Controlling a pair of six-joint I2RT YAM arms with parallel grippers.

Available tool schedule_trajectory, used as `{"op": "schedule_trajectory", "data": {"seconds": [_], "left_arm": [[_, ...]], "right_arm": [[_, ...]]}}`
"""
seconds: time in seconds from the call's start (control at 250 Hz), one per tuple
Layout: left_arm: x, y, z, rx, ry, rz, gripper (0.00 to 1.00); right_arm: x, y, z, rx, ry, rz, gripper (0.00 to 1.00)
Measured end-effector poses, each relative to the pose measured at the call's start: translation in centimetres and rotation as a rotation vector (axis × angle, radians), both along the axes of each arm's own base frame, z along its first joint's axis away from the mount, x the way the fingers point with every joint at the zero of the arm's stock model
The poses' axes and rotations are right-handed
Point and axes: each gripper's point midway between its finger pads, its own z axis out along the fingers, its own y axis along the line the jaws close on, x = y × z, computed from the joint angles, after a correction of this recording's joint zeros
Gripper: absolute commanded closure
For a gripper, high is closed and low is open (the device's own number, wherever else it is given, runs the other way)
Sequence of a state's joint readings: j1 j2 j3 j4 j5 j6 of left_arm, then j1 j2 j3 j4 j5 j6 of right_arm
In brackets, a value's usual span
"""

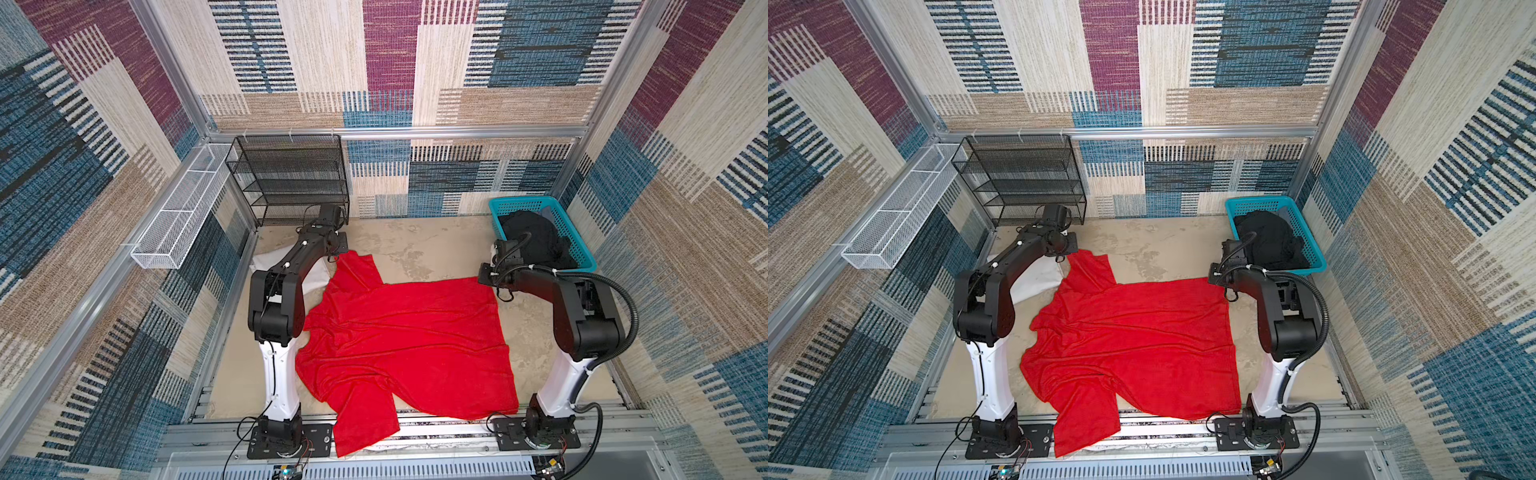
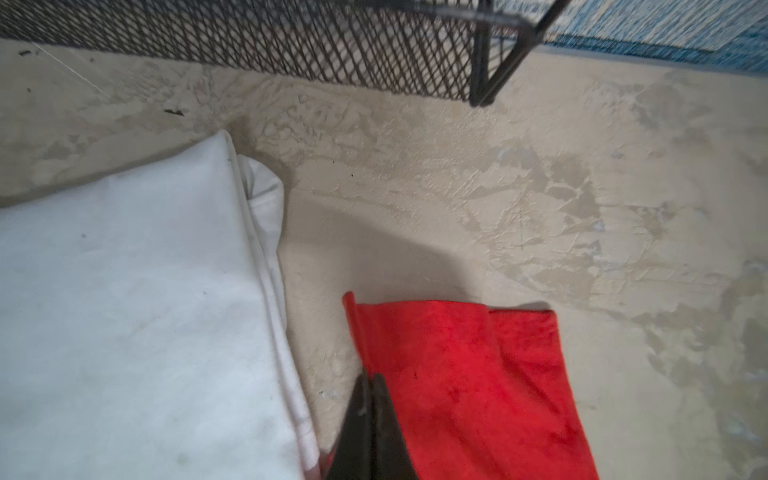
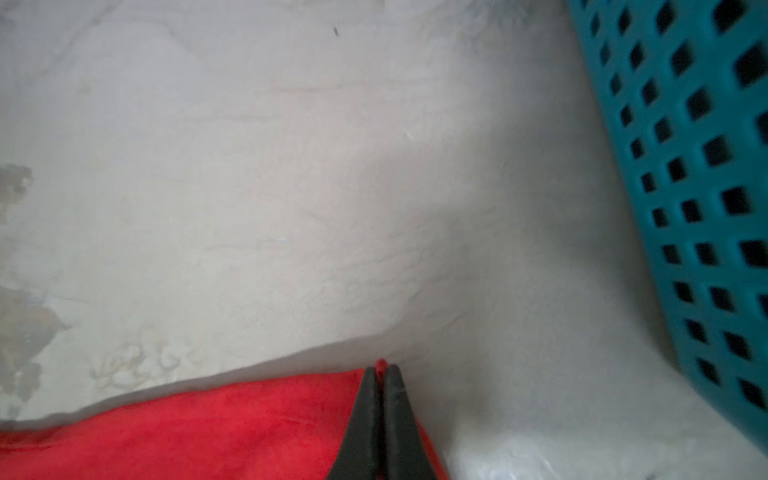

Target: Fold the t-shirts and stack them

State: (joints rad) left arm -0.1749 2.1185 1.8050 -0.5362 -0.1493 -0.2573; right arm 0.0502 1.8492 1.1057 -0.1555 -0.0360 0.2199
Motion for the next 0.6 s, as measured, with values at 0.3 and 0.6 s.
{"op": "schedule_trajectory", "data": {"seconds": [0.3,0.6], "left_arm": [[2.1,0.6,6.5,-0.028,-0.127,-0.011,1.00],[4.6,-0.4,10.1,-0.068,-0.200,-0.045,1.00]], "right_arm": [[2.9,0.4,6.0,0.009,-0.134,0.023,1.00],[4.5,0.1,7.9,-0.023,-0.166,0.030,1.00]]}}
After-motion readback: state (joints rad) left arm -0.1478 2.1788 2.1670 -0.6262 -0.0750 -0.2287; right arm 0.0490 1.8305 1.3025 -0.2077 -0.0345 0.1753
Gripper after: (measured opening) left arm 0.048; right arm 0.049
